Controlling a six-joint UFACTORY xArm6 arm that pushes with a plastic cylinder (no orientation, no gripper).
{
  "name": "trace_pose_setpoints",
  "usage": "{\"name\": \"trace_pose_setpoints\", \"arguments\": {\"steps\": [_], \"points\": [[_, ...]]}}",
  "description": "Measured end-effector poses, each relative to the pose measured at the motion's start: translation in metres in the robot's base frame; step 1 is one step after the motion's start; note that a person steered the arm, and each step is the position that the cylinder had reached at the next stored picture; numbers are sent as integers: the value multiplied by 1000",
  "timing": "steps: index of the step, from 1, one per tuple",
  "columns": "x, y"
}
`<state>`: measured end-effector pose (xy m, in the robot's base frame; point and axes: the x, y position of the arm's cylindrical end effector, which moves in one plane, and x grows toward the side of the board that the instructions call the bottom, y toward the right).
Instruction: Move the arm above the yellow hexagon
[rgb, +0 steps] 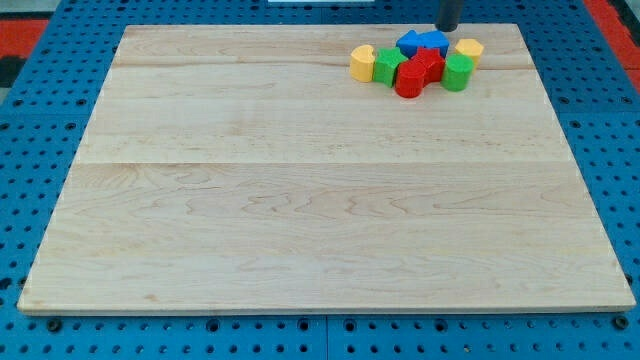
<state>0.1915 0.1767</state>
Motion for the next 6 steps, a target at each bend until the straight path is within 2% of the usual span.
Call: {"name": "trace_pose_setpoints", "arguments": {"steps": [1,3,4,5,6], "points": [[0,-2],[1,-67],[0,-51],[0,19],[14,40]]}}
